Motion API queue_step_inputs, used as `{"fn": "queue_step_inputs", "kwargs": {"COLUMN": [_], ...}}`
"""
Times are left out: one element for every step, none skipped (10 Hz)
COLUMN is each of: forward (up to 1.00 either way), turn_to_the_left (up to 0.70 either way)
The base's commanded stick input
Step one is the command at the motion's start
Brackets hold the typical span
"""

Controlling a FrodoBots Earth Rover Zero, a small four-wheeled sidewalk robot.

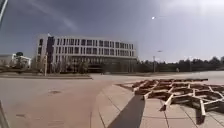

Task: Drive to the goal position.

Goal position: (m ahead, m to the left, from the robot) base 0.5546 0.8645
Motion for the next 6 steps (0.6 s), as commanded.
{"fn": "queue_step_inputs", "kwargs": {"forward": [0.05, 0.05, 0.05, 0.05, 0.05, 0.05], "turn_to_the_left": [0.0, 0.0, 0.0, 0.0, 0.0, 0.0]}}
